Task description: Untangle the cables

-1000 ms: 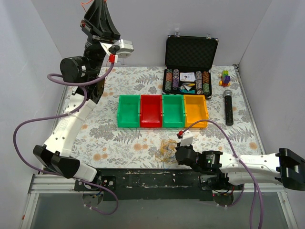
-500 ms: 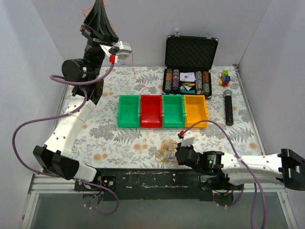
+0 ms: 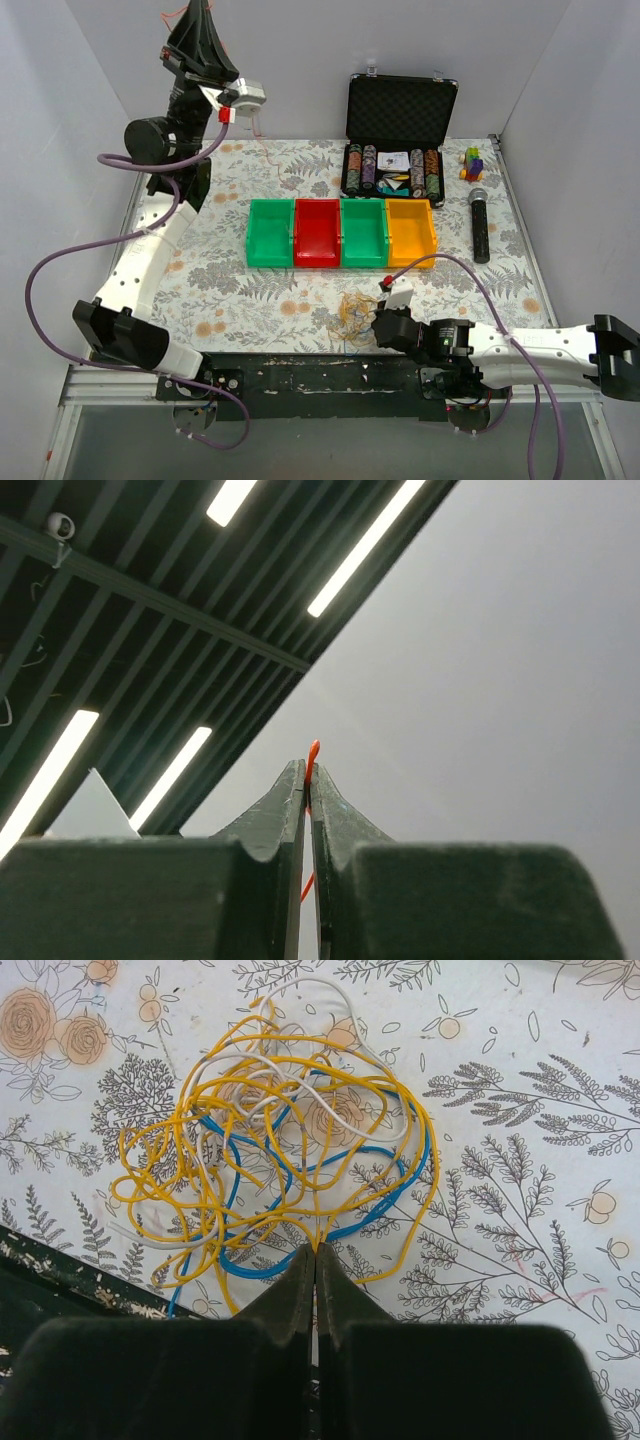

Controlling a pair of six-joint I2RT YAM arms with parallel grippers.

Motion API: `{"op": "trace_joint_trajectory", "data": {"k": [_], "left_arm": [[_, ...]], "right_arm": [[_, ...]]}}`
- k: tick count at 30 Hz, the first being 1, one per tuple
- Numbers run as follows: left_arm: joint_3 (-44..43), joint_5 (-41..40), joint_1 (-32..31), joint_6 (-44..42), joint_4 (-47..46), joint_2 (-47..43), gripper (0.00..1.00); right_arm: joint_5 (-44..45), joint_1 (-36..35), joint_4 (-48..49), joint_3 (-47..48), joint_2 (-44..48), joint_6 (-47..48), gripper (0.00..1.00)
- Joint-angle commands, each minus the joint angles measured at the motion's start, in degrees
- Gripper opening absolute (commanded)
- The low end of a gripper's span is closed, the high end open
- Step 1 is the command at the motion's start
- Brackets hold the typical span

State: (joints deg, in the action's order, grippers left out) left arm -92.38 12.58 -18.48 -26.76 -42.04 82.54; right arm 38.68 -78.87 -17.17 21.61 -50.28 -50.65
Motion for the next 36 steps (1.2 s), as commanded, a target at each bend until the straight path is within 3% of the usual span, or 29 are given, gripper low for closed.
{"op": "trace_joint_trajectory", "data": {"k": [1, 7, 20, 31, 36], "left_arm": [[-6.8, 2.2, 0.0, 2.0, -1.6, 1.6, 0.00], [-10.7, 2.9, 0.1, 2.5, -1.2, 3.3, 0.00], [2.2, 0.1, 0.0, 2.0, -3.2, -1.9, 0.00], [-2.2, -0.1, 0.1, 0.2, -2.0, 0.1, 0.00], [-0.2, 0.2, 0.1, 0.2, -1.7, -1.2, 0.00]], "right_arm": [[1.2, -0.5, 1.5, 0.5, -1.2, -1.1, 0.01], [1.2, -0.7, 2.5, 2.2, -4.4, 0.3, 0.01], [1.4, -0.8, 2.0, 2.5, -3.4, 0.8, 0.01], [1.1, -0.8, 1.6, 2.5, -3.3, 0.7, 0.01], [1.1, -0.8, 1.6, 2.6, -3.5, 0.8, 0.01]]}}
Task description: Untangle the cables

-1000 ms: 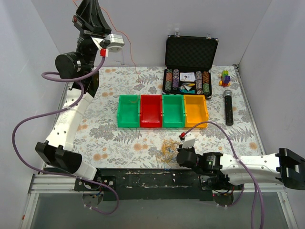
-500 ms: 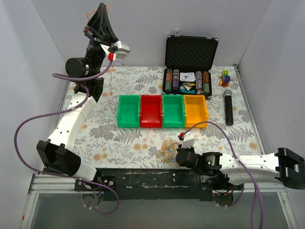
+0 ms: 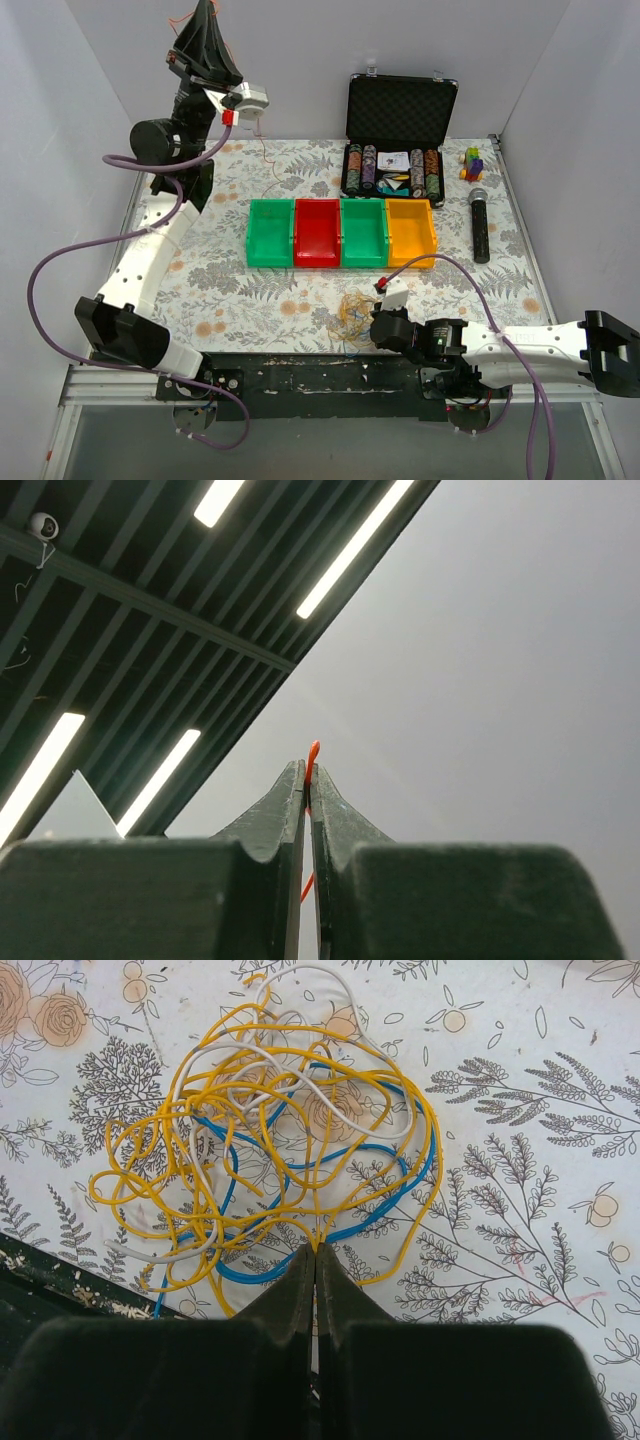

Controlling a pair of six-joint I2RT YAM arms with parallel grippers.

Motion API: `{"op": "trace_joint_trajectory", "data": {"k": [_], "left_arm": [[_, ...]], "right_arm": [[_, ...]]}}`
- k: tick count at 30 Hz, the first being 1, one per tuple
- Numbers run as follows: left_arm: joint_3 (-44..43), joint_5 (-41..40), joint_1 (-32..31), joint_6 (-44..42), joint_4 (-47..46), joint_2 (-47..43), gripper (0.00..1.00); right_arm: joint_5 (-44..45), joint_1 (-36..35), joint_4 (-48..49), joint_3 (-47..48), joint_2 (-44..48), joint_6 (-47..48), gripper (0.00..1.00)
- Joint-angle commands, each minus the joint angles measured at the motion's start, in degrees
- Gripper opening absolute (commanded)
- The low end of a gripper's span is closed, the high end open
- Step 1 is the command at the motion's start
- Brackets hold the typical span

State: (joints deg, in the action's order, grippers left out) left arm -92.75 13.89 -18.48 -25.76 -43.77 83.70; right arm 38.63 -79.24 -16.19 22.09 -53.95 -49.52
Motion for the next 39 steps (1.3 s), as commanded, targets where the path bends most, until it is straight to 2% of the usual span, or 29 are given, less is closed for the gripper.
{"op": "trace_joint_trajectory", "data": {"k": [1, 5, 11, 19, 24, 28, 30, 34, 39], "left_arm": [[1.0, -1.1, 0.1, -0.8, -0.1, -2.7, 0.00], [5.6, -1.8, 0.1, -1.2, -0.4, -4.7, 0.00], [19.1, -4.3, 1.2, -3.2, -2.7, -9.2, 0.00], [28.5, -6.0, 1.9, -1.2, -1.0, -13.3, 0.00], [35.6, -6.8, 1.9, 3.3, 1.5, -15.1, 0.00], [38.5, -8.6, 1.9, 15.5, 11.5, -15.5, 0.00], [41.1, -9.9, 1.9, 18.3, 13.8, -15.1, 0.00], [49.8, -11.4, 1.8, 17.0, 9.0, -14.4, 0.00], [53.9, -11.9, 1.9, 13.4, 3.2, -11.5, 0.00]], "right_arm": [[1.2, -0.4, 0.5, 2.2, 0.2, -0.4, 0.01], [1.5, -0.4, -0.1, 2.4, 0.4, -0.3, 0.01], [1.4, -0.4, -0.8, 2.0, 1.2, -1.5, 0.01], [1.3, -0.4, -1.3, 0.6, 2.7, -2.7, 0.01], [1.3, -0.5, -0.9, 0.8, 2.0, -2.6, 0.01], [0.9, -0.5, -0.8, 0.7, 1.3, -2.8, 0.01], [1.0, -0.5, -1.0, 0.7, 1.6, -3.0, 0.01], [1.1, -0.5, -1.3, 0.4, 2.7, -3.4, 0.01], [1.3, -0.5, -2.2, 0.4, 4.4, -3.3, 0.01]]}}
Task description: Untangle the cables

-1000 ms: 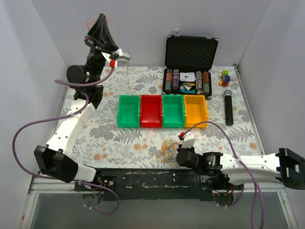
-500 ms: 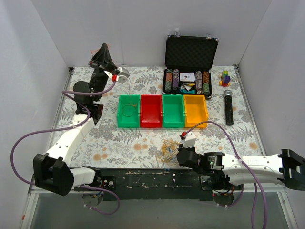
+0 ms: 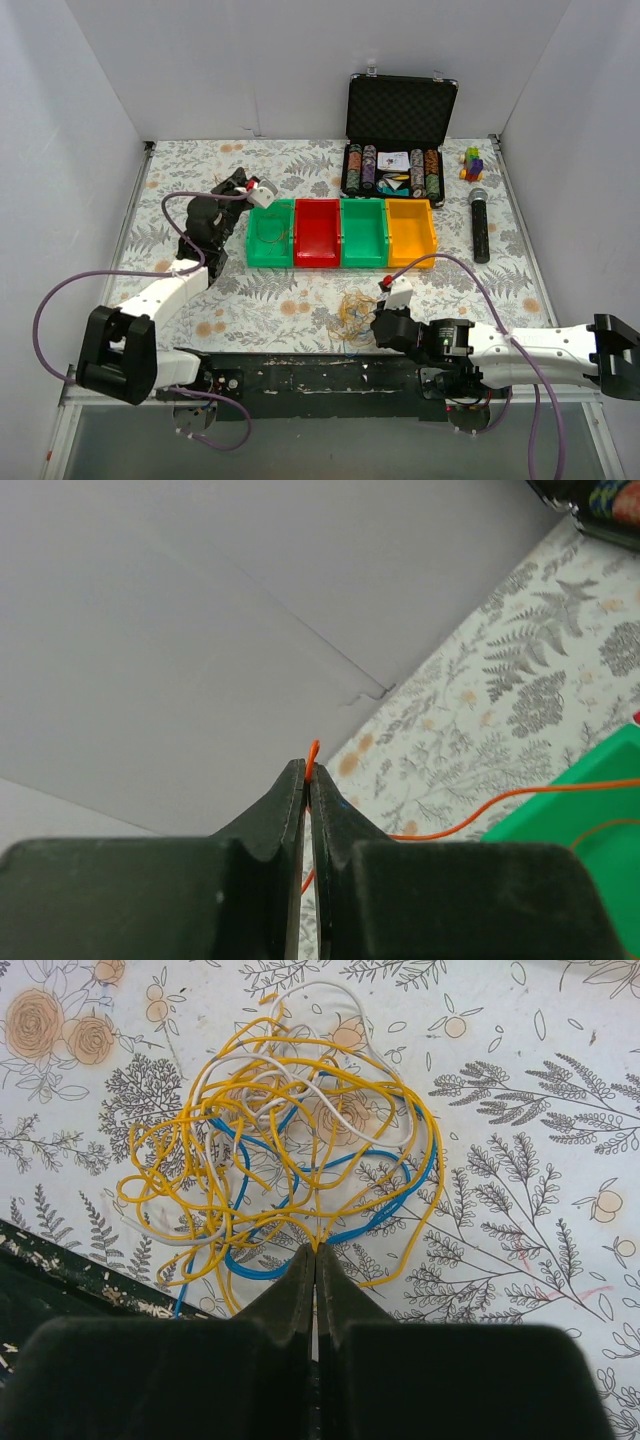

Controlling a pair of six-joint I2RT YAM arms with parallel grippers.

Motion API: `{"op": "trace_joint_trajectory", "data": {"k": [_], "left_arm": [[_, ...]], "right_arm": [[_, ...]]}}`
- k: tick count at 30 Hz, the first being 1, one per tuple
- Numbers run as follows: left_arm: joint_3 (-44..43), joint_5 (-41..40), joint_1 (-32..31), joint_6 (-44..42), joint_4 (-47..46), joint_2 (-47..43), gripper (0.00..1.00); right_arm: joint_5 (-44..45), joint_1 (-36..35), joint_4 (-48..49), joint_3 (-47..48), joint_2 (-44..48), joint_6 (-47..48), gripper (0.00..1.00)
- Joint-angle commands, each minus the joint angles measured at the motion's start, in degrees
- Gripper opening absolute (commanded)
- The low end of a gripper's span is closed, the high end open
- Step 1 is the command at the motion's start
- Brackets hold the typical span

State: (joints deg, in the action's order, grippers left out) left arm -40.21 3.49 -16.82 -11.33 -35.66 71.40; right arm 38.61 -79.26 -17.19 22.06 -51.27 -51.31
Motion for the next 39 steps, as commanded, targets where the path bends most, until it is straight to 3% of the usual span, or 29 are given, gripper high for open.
{"op": "trace_joint_trajectory", "data": {"k": [1, 9, 13, 15, 18, 20, 22, 25, 30, 34, 39], "left_arm": [[1.3, -1.1, 0.2, -0.8, -4.8, 1.4, 0.00], [1.9, 1.2, 0.2, -0.4, -3.5, 7.8, 0.00], [1.5, -10.1, 3.3, -4.7, -11.8, 14.6, 0.00], [-0.6, -11.0, 7.0, -1.7, -11.2, 15.2, 0.00], [-2.8, -9.7, 11.1, 2.8, -6.1, 13.2, 0.00], [-0.7, -7.9, 11.5, 2.0, -7.5, 10.7, 0.00], [1.7, -1.6, 11.4, 1.1, -7.9, 7.8, 0.00], [4.0, 6.9, 10.3, 1.7, -4.4, 3.3, 0.00], [3.6, 14.0, 5.3, 1.9, 4.3, 0.9, 0.00], [2.8, 15.9, 2.7, 0.5, 11.5, 2.2, 0.00], [2.7, 15.0, 1.7, 0.0, 13.5, 4.2, 0.00]], "right_arm": [[1.4, -0.5, -1.4, 0.6, 1.7, -1.6, 0.01], [1.6, -0.5, -2.1, 1.1, 1.8, -2.7, 0.01], [1.9, -0.5, -3.5, 1.8, 2.3, -3.0, 0.01], [1.9, -0.5, -3.8, 1.8, 2.9, -2.9, 0.01], [2.0, -0.5, -3.6, 1.8, 3.2, -2.2, 0.01], [2.2, -0.5, -3.0, 1.8, 2.6, -1.6, 0.01], [2.3, -0.5, -2.8, 1.9, 1.9, -1.6, 0.01], [1.8, -0.5, -2.9, 2.3, 1.0, -2.0, 0.01], [1.8, -0.5, -2.8, 1.9, 1.3, -2.5, 0.01], [2.1, -0.5, -3.0, 1.8, 2.2, -2.5, 0.01], [2.6, -0.5, -4.1, 1.9, 3.0, -3.2, 0.01]]}}
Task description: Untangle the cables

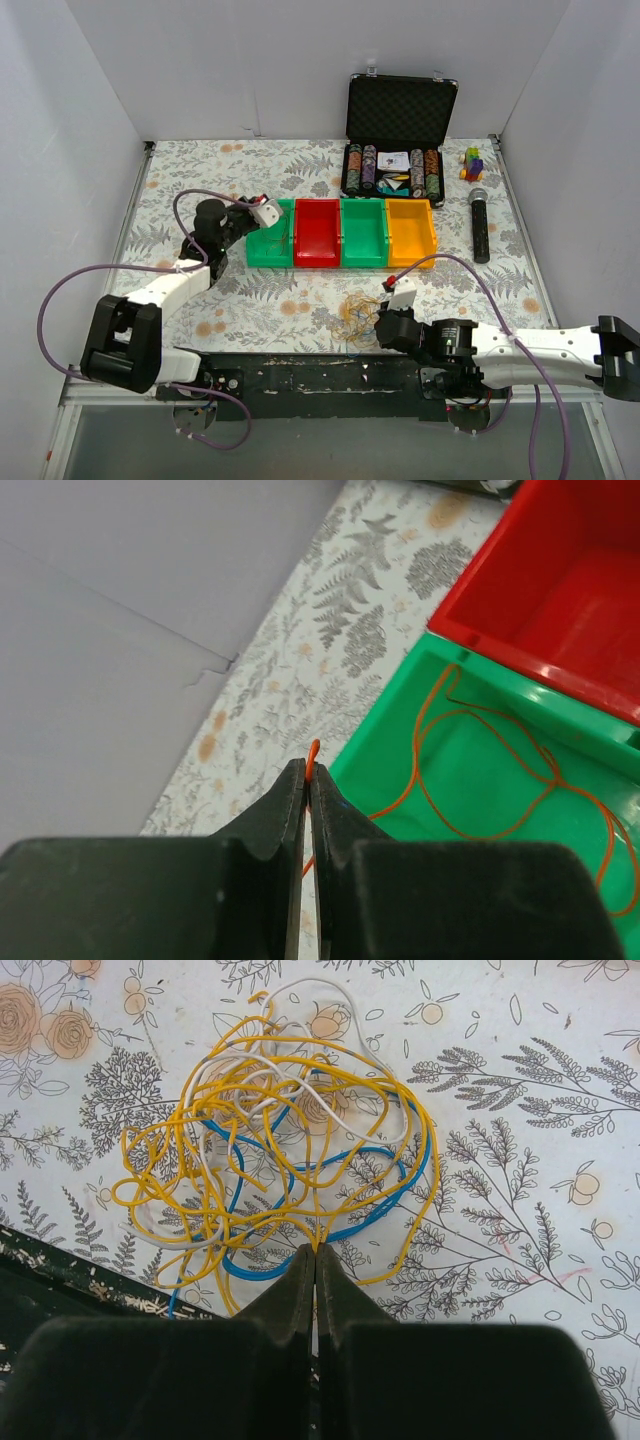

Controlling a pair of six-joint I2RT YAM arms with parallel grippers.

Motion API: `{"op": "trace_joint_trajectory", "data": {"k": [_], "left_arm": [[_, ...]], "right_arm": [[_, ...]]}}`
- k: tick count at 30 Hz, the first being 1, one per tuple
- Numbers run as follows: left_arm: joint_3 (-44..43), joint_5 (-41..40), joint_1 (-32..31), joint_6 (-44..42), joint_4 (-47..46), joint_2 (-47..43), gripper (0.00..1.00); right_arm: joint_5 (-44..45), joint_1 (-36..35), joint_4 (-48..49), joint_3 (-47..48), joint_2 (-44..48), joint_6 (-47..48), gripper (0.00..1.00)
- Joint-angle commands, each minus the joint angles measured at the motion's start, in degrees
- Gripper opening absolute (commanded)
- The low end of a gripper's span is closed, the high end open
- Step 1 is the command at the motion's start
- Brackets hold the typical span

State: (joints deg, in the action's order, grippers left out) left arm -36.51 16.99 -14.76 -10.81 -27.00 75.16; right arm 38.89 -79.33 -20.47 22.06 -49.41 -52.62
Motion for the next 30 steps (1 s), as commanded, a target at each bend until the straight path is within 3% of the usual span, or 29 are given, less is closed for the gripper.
{"op": "trace_joint_trajectory", "data": {"k": [1, 12, 20, 26, 30], "left_arm": [[-1.6, 2.1, -0.4, -0.6, 6.6, 0.7, 0.00], [-6.6, 12.8, -2.4, -5.2, 23.6, 4.7, 0.00], [-7.5, 7.3, -3.6, -5.5, 24.2, 10.1, 0.00], [-13.2, -1.9, -4.0, 1.6, 23.1, 17.3, 0.00], [-12.7, -0.8, -4.0, 3.2, 19.4, 15.9, 0.00]], "right_arm": [[2.3, -0.5, -0.9, 1.9, 1.3, -2.0, 0.01], [3.4, -0.5, -1.1, 2.6, -0.3, -2.2, 0.01], [4.1, -0.5, -2.2, 3.1, 0.7, -2.3, 0.01], [4.1, -0.5, -2.1, 3.1, 0.8, -2.4, 0.01], [3.6, -0.5, -2.5, 3.2, 0.5, -2.8, 0.01]]}}
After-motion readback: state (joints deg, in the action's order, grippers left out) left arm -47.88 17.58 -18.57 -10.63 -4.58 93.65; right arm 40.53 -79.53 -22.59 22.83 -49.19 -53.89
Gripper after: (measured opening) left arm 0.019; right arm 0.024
